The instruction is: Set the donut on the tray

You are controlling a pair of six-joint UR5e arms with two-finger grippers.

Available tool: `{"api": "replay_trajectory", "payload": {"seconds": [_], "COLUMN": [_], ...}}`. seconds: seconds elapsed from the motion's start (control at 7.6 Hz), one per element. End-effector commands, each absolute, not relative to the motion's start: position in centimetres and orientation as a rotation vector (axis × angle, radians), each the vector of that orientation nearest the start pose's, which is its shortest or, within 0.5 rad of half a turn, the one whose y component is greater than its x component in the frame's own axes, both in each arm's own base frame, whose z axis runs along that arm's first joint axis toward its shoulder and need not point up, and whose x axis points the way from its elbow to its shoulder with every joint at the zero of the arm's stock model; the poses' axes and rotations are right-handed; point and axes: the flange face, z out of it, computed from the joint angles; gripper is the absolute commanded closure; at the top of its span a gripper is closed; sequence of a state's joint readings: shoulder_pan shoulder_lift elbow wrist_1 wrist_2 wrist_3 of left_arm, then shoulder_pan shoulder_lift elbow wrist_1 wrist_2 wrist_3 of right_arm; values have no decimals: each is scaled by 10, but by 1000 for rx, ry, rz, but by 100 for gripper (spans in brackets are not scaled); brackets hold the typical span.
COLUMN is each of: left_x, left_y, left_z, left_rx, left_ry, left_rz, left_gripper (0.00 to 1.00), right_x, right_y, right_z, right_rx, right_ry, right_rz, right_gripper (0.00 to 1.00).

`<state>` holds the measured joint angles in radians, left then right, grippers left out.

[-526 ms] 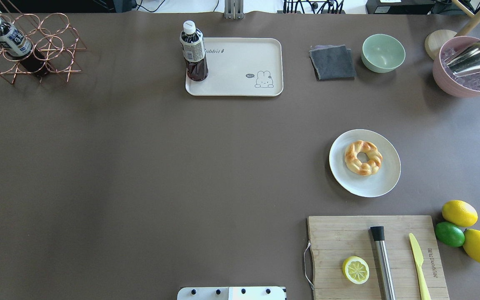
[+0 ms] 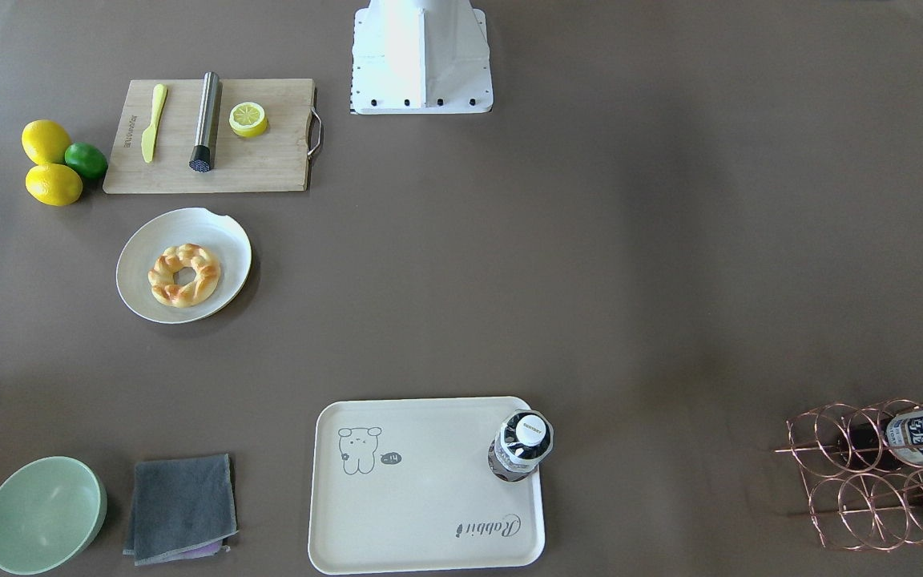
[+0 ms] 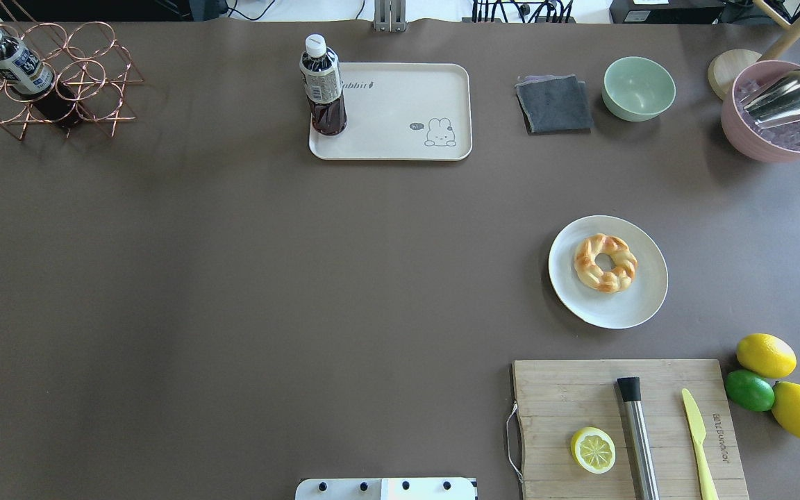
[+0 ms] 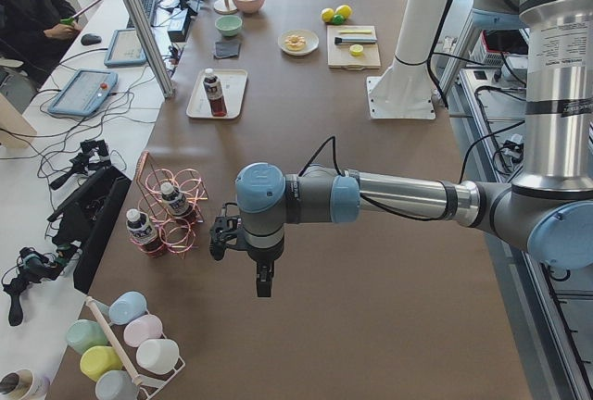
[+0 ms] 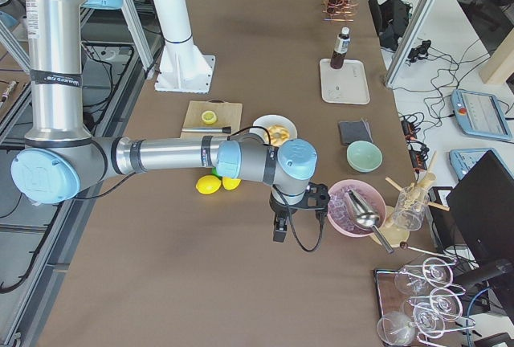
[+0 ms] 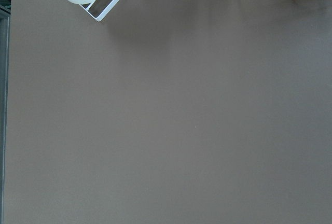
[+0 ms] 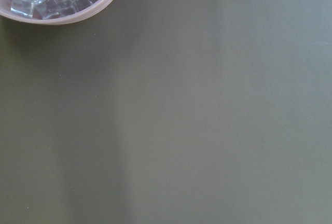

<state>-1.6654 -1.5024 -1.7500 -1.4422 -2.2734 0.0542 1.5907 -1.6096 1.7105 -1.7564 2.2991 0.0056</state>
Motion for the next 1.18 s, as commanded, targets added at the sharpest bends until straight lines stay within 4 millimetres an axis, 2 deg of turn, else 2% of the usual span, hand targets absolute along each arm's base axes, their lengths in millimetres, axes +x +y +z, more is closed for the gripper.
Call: {"api": "replay_trajectory", "payload": {"seconds": [0.0, 1.05], "left_x": [-112, -113], "left_y": [-450, -448], "left_z": [621, 623], "left_rx": [35, 31], "left_ry": [700, 701], "left_rz": [-46, -49], "left_gripper": [2, 2], "right_x": [76, 72], "right_y": [-462, -463], "right_z": [630, 623], "right_rx": [-76, 9], "right_ry": [-730, -741], "right_rz": [56, 9], "right_gripper": [0, 0]}}
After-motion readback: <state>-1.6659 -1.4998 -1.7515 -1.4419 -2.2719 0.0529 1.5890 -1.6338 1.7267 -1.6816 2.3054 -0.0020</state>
